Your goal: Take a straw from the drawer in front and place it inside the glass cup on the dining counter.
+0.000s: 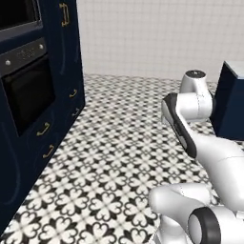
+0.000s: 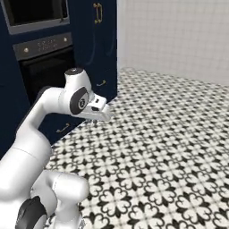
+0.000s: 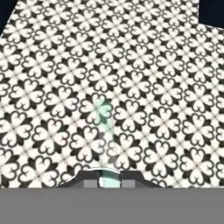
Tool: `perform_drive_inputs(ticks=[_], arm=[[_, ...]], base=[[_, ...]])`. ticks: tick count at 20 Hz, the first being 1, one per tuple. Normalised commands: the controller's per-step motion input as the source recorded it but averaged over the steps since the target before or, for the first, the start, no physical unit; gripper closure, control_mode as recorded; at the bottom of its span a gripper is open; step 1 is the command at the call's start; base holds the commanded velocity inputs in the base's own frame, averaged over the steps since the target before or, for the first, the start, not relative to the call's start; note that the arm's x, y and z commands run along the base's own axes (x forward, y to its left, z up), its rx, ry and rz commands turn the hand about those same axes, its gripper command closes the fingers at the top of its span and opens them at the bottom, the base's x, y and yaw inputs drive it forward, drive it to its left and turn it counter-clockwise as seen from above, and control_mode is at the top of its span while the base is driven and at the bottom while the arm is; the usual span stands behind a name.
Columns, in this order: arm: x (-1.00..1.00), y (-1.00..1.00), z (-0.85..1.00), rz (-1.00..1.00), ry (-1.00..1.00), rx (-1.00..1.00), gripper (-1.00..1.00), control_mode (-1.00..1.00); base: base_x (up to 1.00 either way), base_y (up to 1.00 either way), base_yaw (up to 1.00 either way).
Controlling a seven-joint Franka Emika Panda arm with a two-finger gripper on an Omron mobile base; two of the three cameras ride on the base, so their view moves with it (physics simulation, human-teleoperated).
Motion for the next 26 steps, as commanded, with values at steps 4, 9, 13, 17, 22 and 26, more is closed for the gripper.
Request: perform_drive_inputs(ticks=[4, 9, 13, 17, 22, 26], arm=[[0.00, 0.00, 0.00, 0.00, 0.00, 0.00, 1.00, 1.00], [0.00, 0.00, 0.00, 0.00, 0.00, 0.00, 1.00, 1.00], [0.00, 0.00, 0.00, 0.00, 0.00, 0.00, 1.00, 1.00], [0.00, 0.00, 0.00, 0.00, 0.00, 0.00, 1.00, 1.00], [0.00, 0.00, 0.00, 0.00, 0.00, 0.00, 1.00, 1.00], [0.00, 0.00, 0.00, 0.00, 0.00, 0.00, 1.00, 1.00]], base=[[1.00, -0.23, -0.43], [1.00, -0.03, -0.41], [1.00, 0.00, -0.39], [1.00, 0.10, -0.39], [1.00, 0.39, -0.40], [1.00, 0.63, -0.42]])
